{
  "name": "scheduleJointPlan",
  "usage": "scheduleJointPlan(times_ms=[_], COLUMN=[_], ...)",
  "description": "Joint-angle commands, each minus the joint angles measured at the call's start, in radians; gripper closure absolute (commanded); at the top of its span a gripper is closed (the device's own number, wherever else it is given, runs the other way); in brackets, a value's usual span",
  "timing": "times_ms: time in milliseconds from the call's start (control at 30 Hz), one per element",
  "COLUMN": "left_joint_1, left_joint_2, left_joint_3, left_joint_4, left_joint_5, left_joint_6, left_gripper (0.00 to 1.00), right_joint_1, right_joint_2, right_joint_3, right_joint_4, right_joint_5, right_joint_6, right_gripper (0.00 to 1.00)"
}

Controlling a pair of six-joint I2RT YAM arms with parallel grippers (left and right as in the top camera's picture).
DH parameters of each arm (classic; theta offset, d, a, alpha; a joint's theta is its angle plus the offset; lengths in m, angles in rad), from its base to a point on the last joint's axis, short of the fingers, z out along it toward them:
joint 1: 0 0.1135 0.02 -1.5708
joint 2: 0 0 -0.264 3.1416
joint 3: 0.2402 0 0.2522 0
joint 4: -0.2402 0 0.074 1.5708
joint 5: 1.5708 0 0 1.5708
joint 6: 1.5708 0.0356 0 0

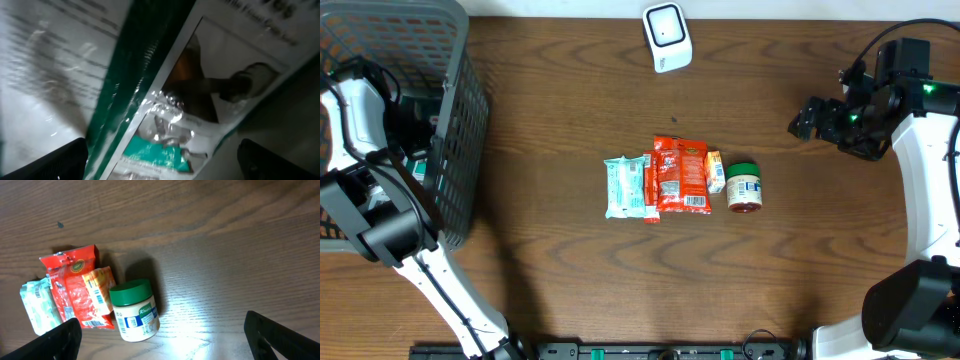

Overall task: Scan the item barcode
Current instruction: 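Release the green packet and swing the left gripper back to the basket, then grasp the green-and-white 3M gloves packet in the basket with left gripper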

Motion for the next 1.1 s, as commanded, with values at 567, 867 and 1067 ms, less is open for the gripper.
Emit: scheduleJointPlan(times_ms=[567, 867, 1067], left_joint_1=[0.003, 0.003, 0.003], left_joint_2=[0.051, 0.052, 0.052], left_joint_3=[0.003, -0.012, -0.137], left_joint_4=[0.018, 0.038, 0.156], left_joint_5=[0.085, 0.136, 0.122], left_joint_6=[-0.006, 0.05, 0.05], left_gripper=[0.2, 0.14, 0.14], right_joint_1=[-0.011, -0.011, -0.011], right_joint_2=[-0.01, -0.01, -0.01], right_joint_3=[0.0, 0.0, 0.0], right_joint_4=[-0.001, -0.001, -0.001], right_joint_5=[-0.008, -0.008, -0.008], right_joint_6=[-0.003, -0.003, -0.003], right_gripper=[0.01, 0.01, 0.01])
